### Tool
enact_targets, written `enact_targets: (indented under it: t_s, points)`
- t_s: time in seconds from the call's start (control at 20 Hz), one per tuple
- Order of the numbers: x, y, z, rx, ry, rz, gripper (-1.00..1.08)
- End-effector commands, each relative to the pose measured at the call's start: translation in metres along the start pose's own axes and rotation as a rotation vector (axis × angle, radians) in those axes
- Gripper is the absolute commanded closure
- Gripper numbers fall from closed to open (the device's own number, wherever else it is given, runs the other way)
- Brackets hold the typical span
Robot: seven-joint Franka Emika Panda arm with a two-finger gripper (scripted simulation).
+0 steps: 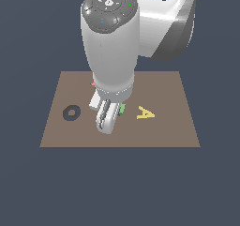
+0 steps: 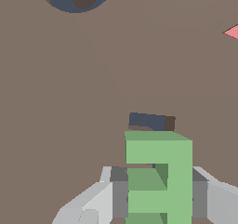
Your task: Insert a designated object into the corresponding slot on a board.
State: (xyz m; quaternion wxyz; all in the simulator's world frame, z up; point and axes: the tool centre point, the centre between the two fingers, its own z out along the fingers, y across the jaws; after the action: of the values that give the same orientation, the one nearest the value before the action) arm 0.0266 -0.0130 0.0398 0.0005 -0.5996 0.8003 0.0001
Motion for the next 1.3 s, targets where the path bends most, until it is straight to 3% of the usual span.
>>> enact_targets:
  t_s: [0.0, 0.8, 0.85, 1.25]
  points:
    - [0.004, 0.001, 0.000, 0.000, 0.000, 0.045, 1.08]
    - [0.010, 0.002, 0.010, -0.001, -0.001, 0.100, 1.08]
    - [0.010, 0.003, 0.010, -0.001, -0.001, 0.100, -0.92]
    - [0.010, 0.002, 0.010, -0.001, -0.001, 0.100, -0.92]
